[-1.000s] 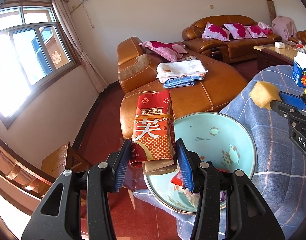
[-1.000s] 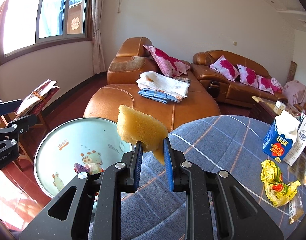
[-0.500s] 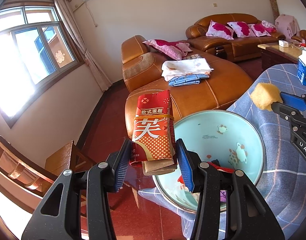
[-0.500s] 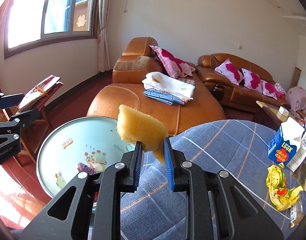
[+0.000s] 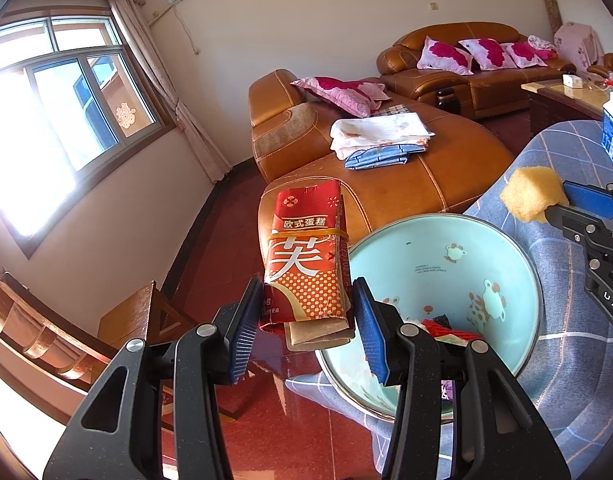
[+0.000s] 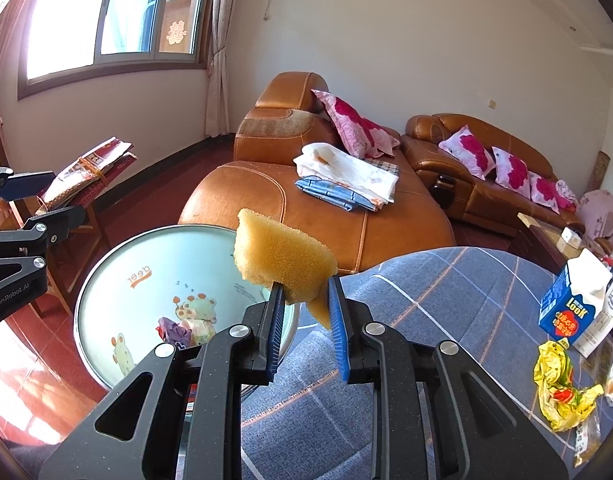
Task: Collect trash
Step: 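Hold the cake package over the bin with left gripper while right gripper holds sponge, then open left gripper dropping cake package while right gripper drops sponge into the bin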
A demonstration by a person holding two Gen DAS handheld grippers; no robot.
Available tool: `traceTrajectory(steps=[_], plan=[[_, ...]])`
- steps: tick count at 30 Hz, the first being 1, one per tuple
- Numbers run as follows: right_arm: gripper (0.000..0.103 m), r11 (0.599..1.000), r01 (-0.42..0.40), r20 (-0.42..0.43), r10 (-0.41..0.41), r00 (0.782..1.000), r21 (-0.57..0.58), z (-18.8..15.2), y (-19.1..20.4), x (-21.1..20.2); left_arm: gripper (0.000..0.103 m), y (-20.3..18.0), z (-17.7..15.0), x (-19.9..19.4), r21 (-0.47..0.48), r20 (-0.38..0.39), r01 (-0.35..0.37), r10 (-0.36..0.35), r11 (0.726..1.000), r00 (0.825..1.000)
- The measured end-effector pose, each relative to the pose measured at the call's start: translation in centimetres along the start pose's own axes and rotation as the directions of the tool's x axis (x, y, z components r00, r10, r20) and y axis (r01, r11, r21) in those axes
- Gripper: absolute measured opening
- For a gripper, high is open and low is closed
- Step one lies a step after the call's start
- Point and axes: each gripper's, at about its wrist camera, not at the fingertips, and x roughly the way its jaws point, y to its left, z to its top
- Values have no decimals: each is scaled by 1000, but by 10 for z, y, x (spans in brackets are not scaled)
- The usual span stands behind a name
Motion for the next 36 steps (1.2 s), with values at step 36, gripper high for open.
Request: traceTrajectory(steps=[36], plan=[[38, 998, -39, -2, 39, 999, -52, 1, 9, 1, 52, -1, -6, 6, 30, -20, 65, -64, 997, 998]])
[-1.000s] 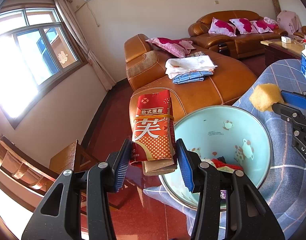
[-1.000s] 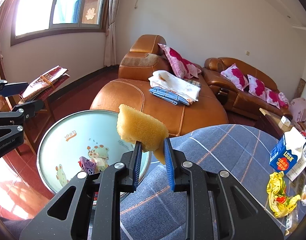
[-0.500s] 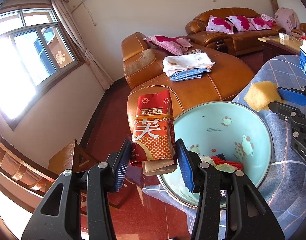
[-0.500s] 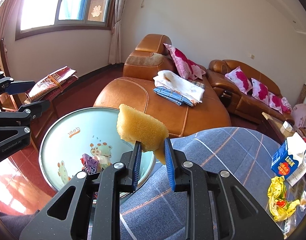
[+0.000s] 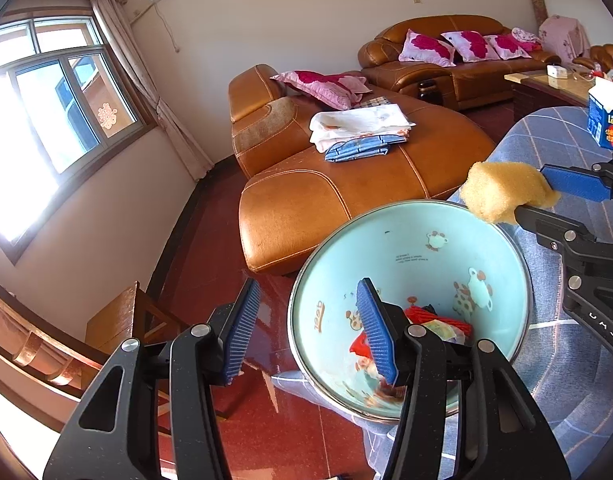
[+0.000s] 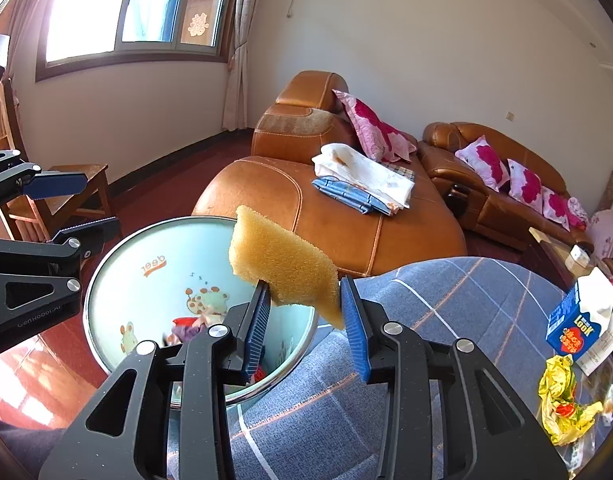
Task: Collect trash
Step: 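Open left gripper dropping cake package while right gripper drops sponge into the bin, then move both open grippers back over the table toward the remaining trash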
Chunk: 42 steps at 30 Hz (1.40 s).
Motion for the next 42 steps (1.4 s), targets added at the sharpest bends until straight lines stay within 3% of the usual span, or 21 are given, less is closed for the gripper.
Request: traceTrajectory(steps=[8, 35, 40, 42], plan=[[54, 1000, -10, 5, 10, 1000, -9, 0, 1, -1, 66, 3, 0, 0, -9, 3, -15, 15, 1000, 1000], [55, 1000, 18, 6, -18, 1000, 9, -1, -2, -1, 76, 1, -1, -1, -16, 9, -24, 24, 1000, 1000], [56, 996, 45, 20, -46, 999, 75, -3, -15, -11, 82, -10, 2, -8, 3, 18, -5, 5, 1000, 1000], [56, 991, 92, 21, -94, 995, 93, -6, -27, -22, 85, -17, 7, -14, 14, 35, 7, -8, 1000, 999]])
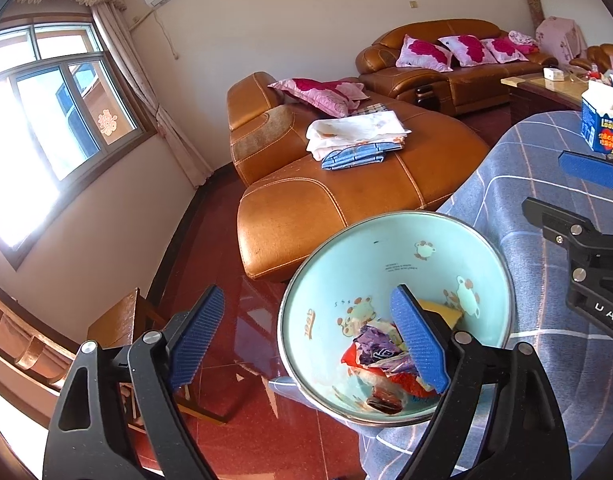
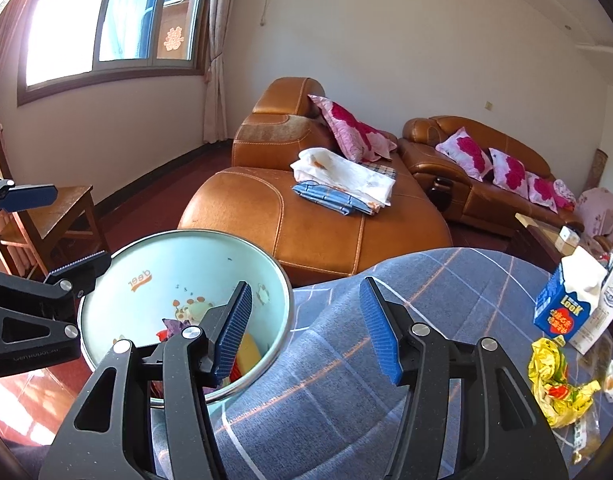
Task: Collect trash
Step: 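Move both open grippers back over the table toward the remaining trash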
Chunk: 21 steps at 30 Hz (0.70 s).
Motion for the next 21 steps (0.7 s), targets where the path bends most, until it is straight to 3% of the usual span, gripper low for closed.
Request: traceTrajectory(steps=[6, 12, 16, 21], plan=[[58, 980, 170, -26, -168, 985, 108, -21, -85, -46, 88, -47, 22, -22, 54, 55, 100, -103, 993, 993], [58, 893, 381, -162, -350, 923, 240, -73, -191, -78, 91, -125, 49, -47, 137, 92, 239, -253, 961, 963], [58, 856, 432, -259, -366, 894, 282, -105, -232, -83, 91, -182, 62, -62, 212, 116, 284, -312, 935, 943], [58, 858, 396, -309, -299, 903, 326, -118, -255, -80, 91, -237, 74, -68, 273, 117, 316, -358, 908, 926]])
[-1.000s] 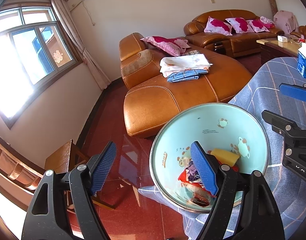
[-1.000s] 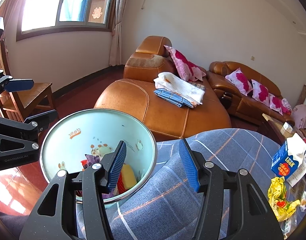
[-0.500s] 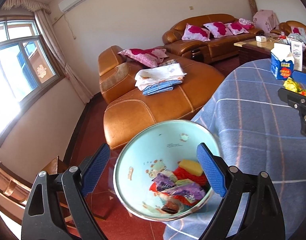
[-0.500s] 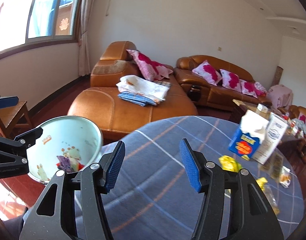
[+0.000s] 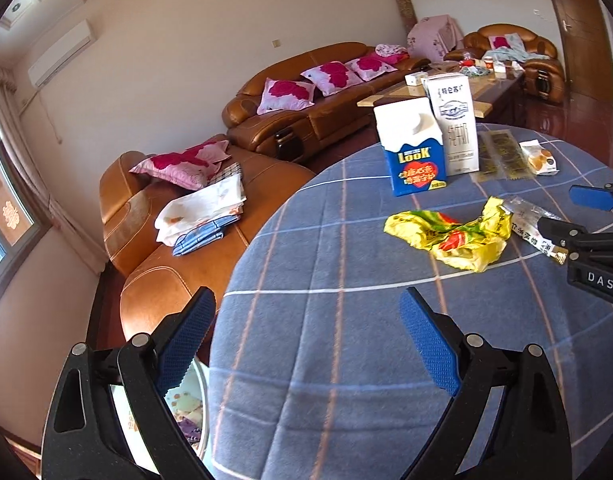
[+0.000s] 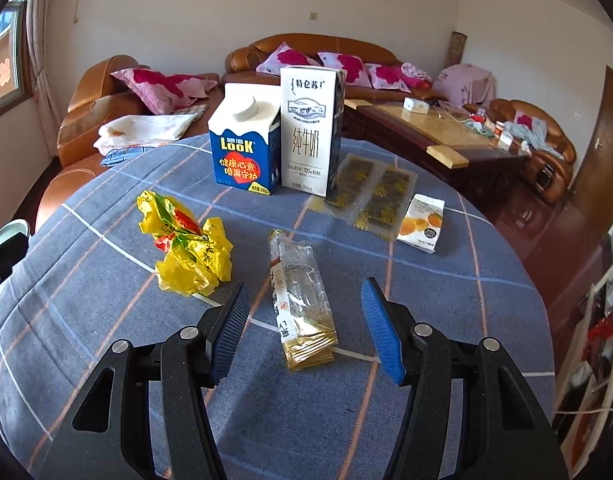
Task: Collect trash
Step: 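Move both open grippers back over the table toward the remaining trash, then grasp the yellow-and-red wrapper with left gripper while right gripper grasps clear plastic packet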
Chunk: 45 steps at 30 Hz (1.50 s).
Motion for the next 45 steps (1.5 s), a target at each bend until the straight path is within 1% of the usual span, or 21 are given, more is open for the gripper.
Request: traceTrajectory(steps=[2, 7, 9, 12, 16, 20, 23, 25, 27, 29, 32, 33, 34, 36, 37, 38, 40, 42, 43, 44, 45], plan=[[58, 999, -30, -31, 30, 999, 12, 3, -1, 9, 91, -10, 5, 9, 10, -10, -4, 4, 1000, 1000], [55, 999, -48, -138, 48, 989, 3, 4, 0, 31, 91, -14, 10, 22, 11, -28, -8, 8, 1000, 1000], [36, 998, -67, -166, 67, 984, 8, 1, -1, 37, 91, -13, 11, 24, 8, -33, -8, 8, 1000, 999], [26, 995, -95, -165, 98, 981, 26, 0, -4, 34, 91, -15, 13, 24, 9, -32, 0, 1, 1000, 1000], [25, 994, -105, -121, 108, 987, 32, -3, -9, 19, 92, -29, 20, 23, 18, -24, 22, -22, 1000, 999], [25, 998, -35, -60, 38, 997, 55, -4, -32, -1, 92, -48, 28, 21, 29, -14, 54, -53, 998, 998], [25, 998, 9, -44, -6, 999, 66, -7, -49, -9, 92, -65, 34, 20, 42, -2, 75, -75, 996, 997], [25, 998, 19, -40, -16, 999, 65, -8, -54, -11, 92, -77, 38, 22, 50, -1, 90, -90, 995, 996], [25, 998, 18, -42, -15, 999, 67, -9, -57, -10, 92, -89, 40, 29, 62, -13, 110, -109, 992, 994], [26, 998, 19, -40, -16, 999, 62, -10, -58, -9, 92, -98, 40, 37, 75, -33, 110, -108, 991, 994], [26, 999, 10, -40, -8, 999, 50, -10, -56, -8, 91, -106, 35, 51, 74, -82, 142, -136, 987, 987], [26, 999, 10, -39, -8, 999, 44, -10, -55, -7, 88, -107, 34, 55, 74, -96, 152, -145, 986, 985], [26, 999, 8, -38, -7, 999, 40, -9, -54, -7, 77, -108, 32, 58, 74, -111, 165, -156, 984, 982], [26, 999, 3, -35, -1, 999, 38, -9, -53, -7, 63, -110, 29, 64, 71, -135, 195, -184, 978, 973], [26, 999, -1, -36, 2, 999, 40, -9, -53, -6, 51, -110, 27, 66, 69, -146, 208, -196, 976, 970], [26, 999, -2, -36, 3, 999, 42, -9, -53, -5, 47, -111, 26, 68, 68, -158, 223, -211, 972, 965], [26, 999, -1, -37, 2, 999, 43, -10, -52, -4, 39, -109, 24, 69, 58, -158, 229, -218, 972, 963], [26, 999, 0, -26, 1, 1000, 46, -9, -52, -5, 34, -105, 23, 68, 54, -159, 237, -226, 970, 961], [26, 999, 0, -21, 1, 1000, 49, -9, -52, -6, 27, -101, 22, 66, 47, -154, 236, -226, 971, 962], [26, 999, -3, -17, 4, 1000, 52, -10, -52, -6, 4, -96, 22, 65, 40, -156, 243, -234, 969, 960], [26, 999, -5, -11, 6, 1000, 54, -10, -51, -6, 4, -91, 21, 63, 27, -158, 249, -242, 968, 957]])
